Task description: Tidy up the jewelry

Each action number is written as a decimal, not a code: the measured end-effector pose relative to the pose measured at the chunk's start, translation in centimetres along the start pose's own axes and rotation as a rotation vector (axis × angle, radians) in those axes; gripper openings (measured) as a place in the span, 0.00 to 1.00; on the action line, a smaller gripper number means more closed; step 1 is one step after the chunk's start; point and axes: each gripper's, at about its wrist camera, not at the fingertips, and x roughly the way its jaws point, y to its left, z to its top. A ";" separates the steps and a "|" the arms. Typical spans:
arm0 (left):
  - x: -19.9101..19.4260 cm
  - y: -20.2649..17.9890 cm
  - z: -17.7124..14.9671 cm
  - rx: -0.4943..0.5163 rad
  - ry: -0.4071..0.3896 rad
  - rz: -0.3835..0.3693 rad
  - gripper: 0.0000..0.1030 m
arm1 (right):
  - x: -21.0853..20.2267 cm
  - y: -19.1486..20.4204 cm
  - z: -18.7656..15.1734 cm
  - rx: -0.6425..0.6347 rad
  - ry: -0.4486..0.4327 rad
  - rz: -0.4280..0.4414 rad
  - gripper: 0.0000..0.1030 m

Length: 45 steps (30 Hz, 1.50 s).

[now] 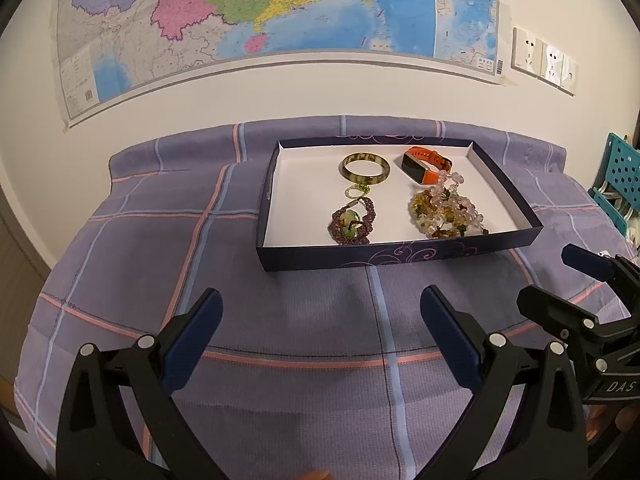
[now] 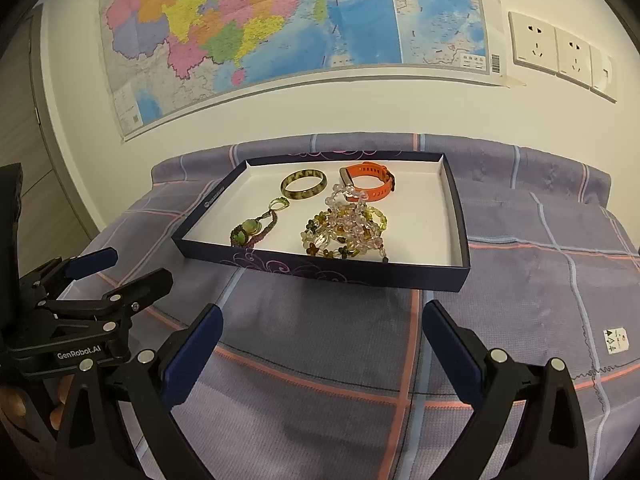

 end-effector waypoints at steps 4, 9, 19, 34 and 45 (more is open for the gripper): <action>0.1 -0.1 0.0 0.004 0.002 0.000 0.95 | 0.0 0.0 -0.1 0.001 0.002 0.005 0.94; 0.1 0.0 -0.1 0.003 0.002 0.003 0.95 | 0.0 0.0 -0.1 0.002 0.003 0.006 0.94; 0.2 -0.1 -0.1 0.008 0.006 0.004 0.95 | 0.1 0.0 -0.3 0.006 0.010 0.006 0.94; 0.4 -0.2 -0.2 0.011 0.013 -0.003 0.95 | 0.4 -0.1 -0.1 0.007 0.011 0.012 0.94; 0.4 -0.1 -0.1 0.008 0.017 -0.002 0.95 | 0.4 0.0 0.0 0.004 0.016 0.013 0.94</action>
